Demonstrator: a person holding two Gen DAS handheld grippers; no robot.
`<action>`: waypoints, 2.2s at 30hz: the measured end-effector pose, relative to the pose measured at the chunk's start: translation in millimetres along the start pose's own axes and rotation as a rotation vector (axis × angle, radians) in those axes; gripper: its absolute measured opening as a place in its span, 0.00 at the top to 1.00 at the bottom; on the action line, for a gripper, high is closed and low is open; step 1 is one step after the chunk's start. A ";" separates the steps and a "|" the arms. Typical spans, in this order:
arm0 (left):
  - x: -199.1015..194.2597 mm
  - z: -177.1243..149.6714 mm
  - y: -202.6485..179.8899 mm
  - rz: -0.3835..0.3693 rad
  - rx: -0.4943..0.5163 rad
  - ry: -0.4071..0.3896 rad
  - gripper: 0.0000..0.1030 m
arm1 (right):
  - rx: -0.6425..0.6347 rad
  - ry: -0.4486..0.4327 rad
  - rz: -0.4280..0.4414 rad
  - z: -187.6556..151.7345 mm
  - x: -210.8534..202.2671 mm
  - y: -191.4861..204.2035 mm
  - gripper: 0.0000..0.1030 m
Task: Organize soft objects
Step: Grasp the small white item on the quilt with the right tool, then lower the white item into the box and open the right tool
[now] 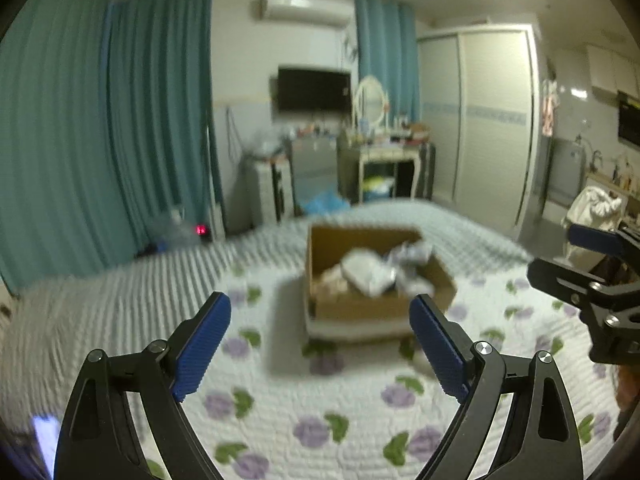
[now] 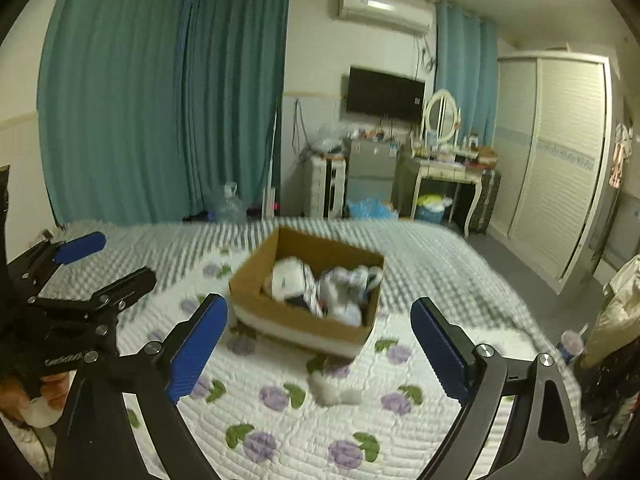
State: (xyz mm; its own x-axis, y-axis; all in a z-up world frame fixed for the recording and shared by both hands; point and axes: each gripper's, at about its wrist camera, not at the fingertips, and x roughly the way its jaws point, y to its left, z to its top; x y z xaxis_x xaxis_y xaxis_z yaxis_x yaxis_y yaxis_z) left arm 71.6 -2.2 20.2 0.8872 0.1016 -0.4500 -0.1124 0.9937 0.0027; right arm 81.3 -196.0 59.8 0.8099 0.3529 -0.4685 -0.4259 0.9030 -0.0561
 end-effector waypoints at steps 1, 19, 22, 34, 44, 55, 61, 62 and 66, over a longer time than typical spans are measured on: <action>15.9 -11.1 -1.3 0.008 -0.002 0.035 0.11 | 0.003 0.019 0.000 -8.6 15.0 -1.5 0.09; 150.3 -109.7 -6.6 0.047 0.008 0.280 0.11 | -0.010 0.435 0.014 -136.0 213.5 -40.7 0.22; 160.0 -116.0 -5.3 0.039 -0.002 0.305 0.11 | 0.007 0.475 0.043 -144.4 224.0 -44.6 0.37; 142.0 -122.3 -9.7 0.018 0.000 0.328 0.11 | -0.079 0.449 0.045 -148.0 207.0 -24.4 0.69; 80.4 -104.1 -9.0 -0.018 -0.016 0.288 0.11 | -0.069 0.364 0.025 -122.4 143.8 -3.4 0.70; -7.6 -29.4 5.1 -0.005 0.040 0.043 0.10 | -0.012 0.187 0.024 -54.7 45.0 23.9 0.69; -20.5 25.4 19.6 -0.019 0.008 -0.080 0.10 | -0.017 0.073 0.006 7.0 17.9 24.3 0.68; -19.3 33.8 19.1 -0.021 0.012 -0.091 0.10 | -0.017 0.052 0.003 18.9 16.2 22.9 0.68; 1.2 61.7 23.7 -0.043 0.013 -0.118 0.10 | -0.010 -0.001 0.006 59.7 23.7 18.2 0.67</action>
State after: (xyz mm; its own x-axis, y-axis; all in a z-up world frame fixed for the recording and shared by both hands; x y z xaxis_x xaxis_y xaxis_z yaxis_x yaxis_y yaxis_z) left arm 97.6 24.4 74.8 0.9377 0.0630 -0.3416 -0.0678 0.9977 -0.0022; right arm 116.8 -156.6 100.3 0.8076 0.3583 -0.4684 -0.4346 0.8985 -0.0621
